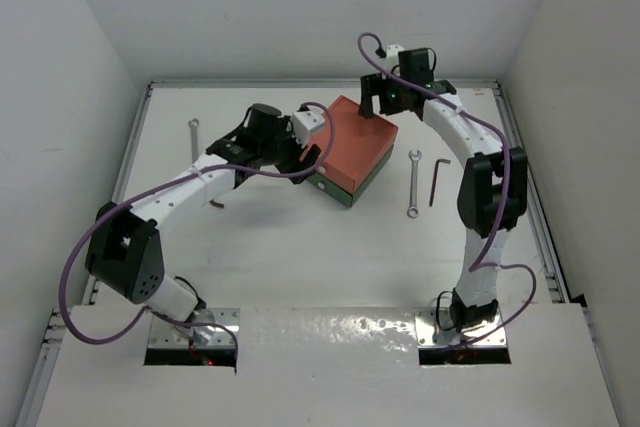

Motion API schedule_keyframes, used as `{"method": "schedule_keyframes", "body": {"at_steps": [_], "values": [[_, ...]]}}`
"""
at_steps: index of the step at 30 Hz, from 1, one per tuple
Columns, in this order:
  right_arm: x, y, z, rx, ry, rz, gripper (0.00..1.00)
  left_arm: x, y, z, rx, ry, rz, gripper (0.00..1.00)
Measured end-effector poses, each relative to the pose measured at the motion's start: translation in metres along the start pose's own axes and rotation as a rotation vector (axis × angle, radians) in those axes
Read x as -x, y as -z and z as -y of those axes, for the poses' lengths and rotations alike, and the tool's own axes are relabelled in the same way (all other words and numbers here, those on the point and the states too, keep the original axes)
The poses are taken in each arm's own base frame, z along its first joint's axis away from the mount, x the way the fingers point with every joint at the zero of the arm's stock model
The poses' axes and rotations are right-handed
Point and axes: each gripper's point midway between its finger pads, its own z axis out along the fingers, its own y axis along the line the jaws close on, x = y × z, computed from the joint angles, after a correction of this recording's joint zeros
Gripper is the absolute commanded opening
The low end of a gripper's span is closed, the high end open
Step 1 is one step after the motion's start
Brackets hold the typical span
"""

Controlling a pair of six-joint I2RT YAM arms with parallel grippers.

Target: Sort the tools into containers

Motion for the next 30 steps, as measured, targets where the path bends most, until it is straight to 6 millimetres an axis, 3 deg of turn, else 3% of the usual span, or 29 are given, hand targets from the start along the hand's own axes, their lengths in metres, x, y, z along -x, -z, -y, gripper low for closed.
{"method": "schedule_keyframes", "body": {"at_steps": [3,6,10,17,27,30], "values": [[-0.006,-0.006,-0.009,0.008,0.021,-0.006,0.87,-0.009,-0.006,-0.003,0.044,0.055,-0.02,0.7],[-0.004,-0.008,-0.014,-0.001,0.034,0.006,0.85,-0.011,-0.021,0.004,0.06,0.075,-0.032,0.61],[0.001,-0.011,-0.017,-0.018,0.079,0.028,0.85,-0.015,-0.037,0.014,0.072,0.134,-0.045,0.6],[-0.016,-0.02,-0.021,0.003,0.124,0.015,0.84,-0.014,-0.043,0.006,0.128,0.206,-0.01,0.53],[-0.017,-0.017,-0.029,0.039,0.156,0.048,0.84,-0.02,-0.058,-0.002,0.159,0.214,-0.009,0.49],[-0.016,-0.017,-0.031,0.048,0.161,0.052,0.83,-0.021,-0.06,-0.002,0.167,0.211,-0.006,0.43]]}}
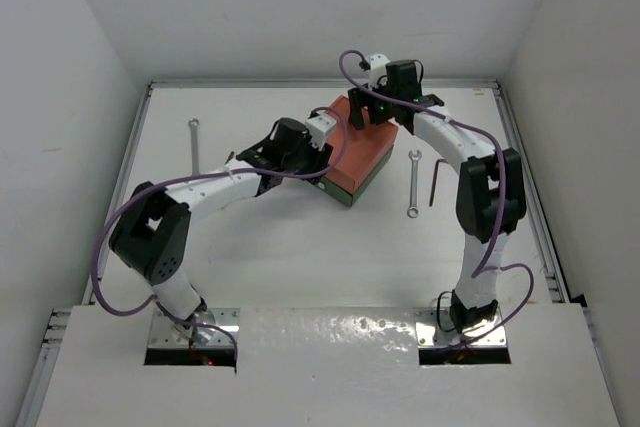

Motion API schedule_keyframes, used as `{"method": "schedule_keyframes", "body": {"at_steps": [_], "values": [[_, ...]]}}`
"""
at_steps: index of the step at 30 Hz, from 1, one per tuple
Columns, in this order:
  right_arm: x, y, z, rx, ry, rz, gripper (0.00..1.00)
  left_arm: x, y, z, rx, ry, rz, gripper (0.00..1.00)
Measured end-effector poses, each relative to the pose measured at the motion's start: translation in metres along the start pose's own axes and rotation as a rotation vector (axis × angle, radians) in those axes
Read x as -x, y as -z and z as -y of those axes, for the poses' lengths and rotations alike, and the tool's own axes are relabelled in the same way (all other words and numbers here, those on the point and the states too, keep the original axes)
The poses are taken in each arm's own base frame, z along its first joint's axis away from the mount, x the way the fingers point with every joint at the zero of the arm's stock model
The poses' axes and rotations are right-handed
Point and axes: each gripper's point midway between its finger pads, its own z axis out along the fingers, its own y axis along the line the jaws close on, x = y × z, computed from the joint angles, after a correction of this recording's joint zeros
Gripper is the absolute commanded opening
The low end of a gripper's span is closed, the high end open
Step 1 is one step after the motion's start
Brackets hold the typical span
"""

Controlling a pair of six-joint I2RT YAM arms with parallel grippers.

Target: Sort the tools into containers

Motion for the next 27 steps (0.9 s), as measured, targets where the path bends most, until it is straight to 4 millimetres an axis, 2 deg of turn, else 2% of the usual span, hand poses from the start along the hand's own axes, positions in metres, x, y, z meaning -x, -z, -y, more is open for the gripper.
{"method": "schedule_keyframes", "body": {"at_steps": [6,9,10,11,12,14,15,16,17,19,21,27], "values": [[0.001,-0.002,-0.007,0.021,0.009,0.009,0.83,0.003,-0.001,-0.001,0.02,0.007,0.013,0.34],[0.001,-0.003,-0.009,0.027,0.016,0.014,0.84,0.006,-0.002,0.002,0.003,0.006,0.025,0.22],[0.001,-0.003,-0.009,0.027,0.016,0.015,0.84,0.006,-0.002,0.003,-0.002,0.006,0.027,0.08],[0.001,-0.003,-0.009,0.027,0.016,0.015,0.84,0.006,-0.003,0.004,-0.008,0.012,0.029,0.02],[0.002,-0.003,-0.008,0.021,0.021,0.018,0.84,0.009,-0.003,0.005,-0.012,0.014,0.042,0.0],[0.003,-0.003,-0.006,0.016,0.021,0.022,0.85,0.013,-0.003,0.006,-0.017,0.012,0.063,0.16],[0.003,-0.003,-0.006,0.016,0.021,0.022,0.85,0.011,-0.004,0.005,-0.017,0.011,0.066,0.27],[0.003,-0.004,-0.006,0.015,0.022,0.023,0.85,0.01,-0.004,0.005,-0.014,0.009,0.067,0.42],[0.003,-0.004,-0.006,0.014,0.022,0.024,0.85,0.008,-0.005,0.004,-0.01,0.01,0.063,0.45],[0.003,-0.004,-0.006,0.016,0.022,0.025,0.85,-0.003,-0.006,0.002,0.001,0.009,0.041,0.5],[0.003,-0.004,-0.007,0.017,0.022,0.025,0.85,-0.008,-0.007,0.001,0.007,0.003,0.028,0.5],[0.003,-0.004,-0.007,0.017,0.022,0.028,0.84,-0.008,-0.012,-0.002,0.017,-0.016,0.038,0.46]]}}
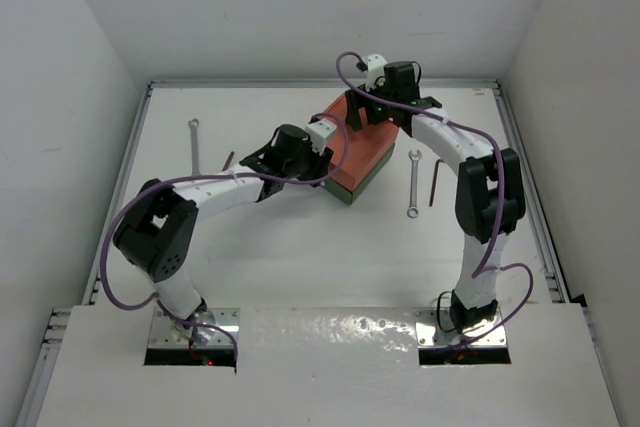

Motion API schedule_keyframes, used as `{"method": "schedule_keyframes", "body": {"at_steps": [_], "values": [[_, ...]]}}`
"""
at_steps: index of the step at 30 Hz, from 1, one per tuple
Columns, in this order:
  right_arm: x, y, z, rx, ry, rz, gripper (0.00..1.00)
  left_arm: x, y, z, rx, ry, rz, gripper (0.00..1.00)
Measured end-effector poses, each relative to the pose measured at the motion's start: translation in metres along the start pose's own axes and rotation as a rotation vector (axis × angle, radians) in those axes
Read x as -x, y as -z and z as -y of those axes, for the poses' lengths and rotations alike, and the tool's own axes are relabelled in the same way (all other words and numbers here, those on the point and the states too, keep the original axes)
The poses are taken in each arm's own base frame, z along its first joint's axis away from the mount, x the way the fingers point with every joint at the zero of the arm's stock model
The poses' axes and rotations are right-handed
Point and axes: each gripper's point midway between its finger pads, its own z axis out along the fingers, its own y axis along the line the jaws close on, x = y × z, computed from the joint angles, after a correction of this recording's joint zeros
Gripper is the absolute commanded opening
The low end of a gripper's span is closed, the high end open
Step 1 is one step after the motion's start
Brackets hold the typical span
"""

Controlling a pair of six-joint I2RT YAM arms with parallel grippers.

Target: Sort the tools into containers

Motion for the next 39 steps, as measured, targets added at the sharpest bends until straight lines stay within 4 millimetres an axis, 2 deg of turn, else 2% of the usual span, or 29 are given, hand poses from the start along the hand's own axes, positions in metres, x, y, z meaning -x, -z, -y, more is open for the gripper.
{"method": "schedule_keyframes", "body": {"at_steps": [5,8,12,15,21,23,27,29,39], "values": [[0.0,-0.002,-0.001,0.004,0.002,0.011,0.84,-0.006,-0.007,0.0,-0.005,-0.009,-0.014,0.46],[0.0,-0.001,-0.001,0.005,0.003,0.013,0.84,-0.009,-0.012,0.001,-0.005,-0.009,-0.027,0.4],[0.001,-0.001,-0.001,0.005,0.003,0.016,0.84,-0.012,-0.014,0.001,-0.002,-0.006,-0.043,0.43],[0.0,-0.002,-0.001,0.005,0.004,0.017,0.82,-0.01,-0.013,0.002,-0.003,-0.007,-0.05,0.44],[0.001,-0.002,-0.001,0.004,0.005,0.028,0.81,-0.005,-0.01,0.002,-0.001,-0.006,-0.063,0.4],[0.001,-0.002,0.0,0.002,0.006,0.033,0.8,-0.003,-0.01,0.002,0.0,-0.005,-0.063,0.35],[0.001,-0.002,0.001,0.0,0.007,0.037,0.76,-0.002,-0.01,0.002,-0.002,-0.007,-0.06,0.17],[0.001,-0.002,0.002,-0.003,0.007,0.04,0.75,-0.002,-0.01,0.003,-0.004,-0.009,-0.061,0.0],[-0.001,0.0,0.002,-0.003,0.007,0.048,0.74,-0.007,-0.002,0.003,-0.008,-0.035,-0.096,0.0]]}}
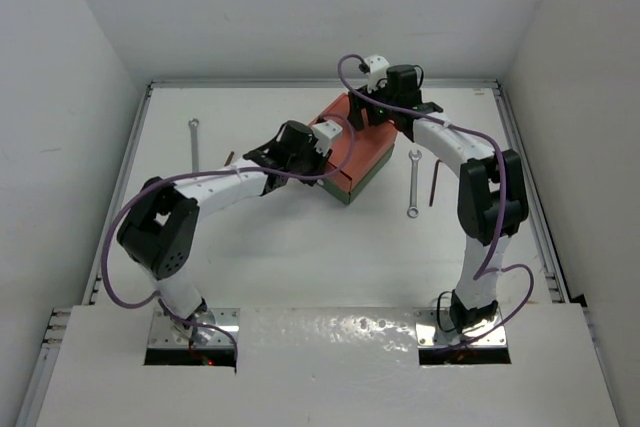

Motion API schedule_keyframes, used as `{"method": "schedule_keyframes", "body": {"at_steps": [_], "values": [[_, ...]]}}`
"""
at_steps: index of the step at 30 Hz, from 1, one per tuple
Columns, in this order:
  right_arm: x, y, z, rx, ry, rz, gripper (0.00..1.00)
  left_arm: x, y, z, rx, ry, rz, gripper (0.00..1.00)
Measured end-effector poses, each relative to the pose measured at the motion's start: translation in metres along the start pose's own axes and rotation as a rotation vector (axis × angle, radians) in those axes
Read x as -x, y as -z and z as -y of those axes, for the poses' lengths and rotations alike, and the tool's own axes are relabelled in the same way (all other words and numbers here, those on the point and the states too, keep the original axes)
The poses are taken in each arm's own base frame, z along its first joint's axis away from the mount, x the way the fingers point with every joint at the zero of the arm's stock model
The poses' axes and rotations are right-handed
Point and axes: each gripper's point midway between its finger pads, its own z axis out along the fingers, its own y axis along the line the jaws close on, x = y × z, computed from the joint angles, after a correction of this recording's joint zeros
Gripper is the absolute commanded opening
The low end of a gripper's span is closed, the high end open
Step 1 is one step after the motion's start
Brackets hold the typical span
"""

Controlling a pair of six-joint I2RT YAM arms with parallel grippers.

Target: Sort the tools into containers

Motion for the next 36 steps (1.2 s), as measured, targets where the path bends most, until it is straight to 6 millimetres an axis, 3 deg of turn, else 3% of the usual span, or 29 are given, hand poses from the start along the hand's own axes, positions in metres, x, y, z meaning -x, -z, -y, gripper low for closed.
{"method": "schedule_keyframes", "body": {"at_steps": [4,9,13,15,17,19,20,22,24,25,28,32,34,36], "values": [[-0.001,0.0,0.0,-0.008,0.001,-0.003,0.74,-0.009,0.026,0.001,-0.007,-0.05,-0.03,0.0],[0.0,0.0,0.0,-0.014,0.002,-0.004,0.75,-0.039,0.068,0.011,-0.057,-0.1,-0.06,0.0],[-0.001,0.0,-0.001,-0.012,0.002,-0.006,0.75,-0.057,0.086,0.022,-0.115,-0.131,-0.083,0.0],[-0.001,0.0,-0.002,-0.011,-0.001,-0.006,0.76,-0.06,0.091,0.027,-0.141,-0.141,-0.079,0.32],[-0.001,0.0,-0.002,-0.01,-0.002,-0.006,0.78,-0.063,0.093,0.03,-0.157,-0.146,-0.076,0.52],[-0.001,0.0,-0.002,-0.01,-0.005,-0.006,0.79,-0.063,0.094,0.032,-0.17,-0.136,-0.076,0.52],[-0.001,0.0,-0.002,-0.01,-0.007,-0.006,0.8,-0.062,0.094,0.033,-0.176,-0.132,-0.074,0.43],[-0.001,0.0,-0.002,-0.01,-0.007,-0.006,0.81,-0.058,0.097,0.035,-0.187,-0.125,-0.073,0.43],[-0.001,0.0,-0.002,-0.01,-0.007,-0.006,0.82,-0.043,0.105,0.032,-0.184,-0.102,-0.041,0.5],[-0.001,0.0,-0.003,-0.01,-0.007,-0.006,0.82,-0.033,0.11,0.029,-0.177,-0.089,-0.014,0.62],[-0.001,0.0,-0.003,-0.007,-0.007,-0.006,0.83,0.017,0.142,-0.006,-0.064,-0.031,0.139,0.74],[-0.001,0.001,-0.004,-0.002,-0.007,-0.006,0.83,0.088,0.191,-0.084,0.199,0.069,0.316,0.72],[-0.001,0.001,-0.005,0.004,-0.008,-0.009,0.83,0.098,0.202,-0.137,0.336,0.134,0.322,0.72],[-0.001,0.001,-0.006,0.009,-0.008,-0.011,0.83,0.087,0.203,-0.185,0.45,0.196,0.283,0.74]]}}
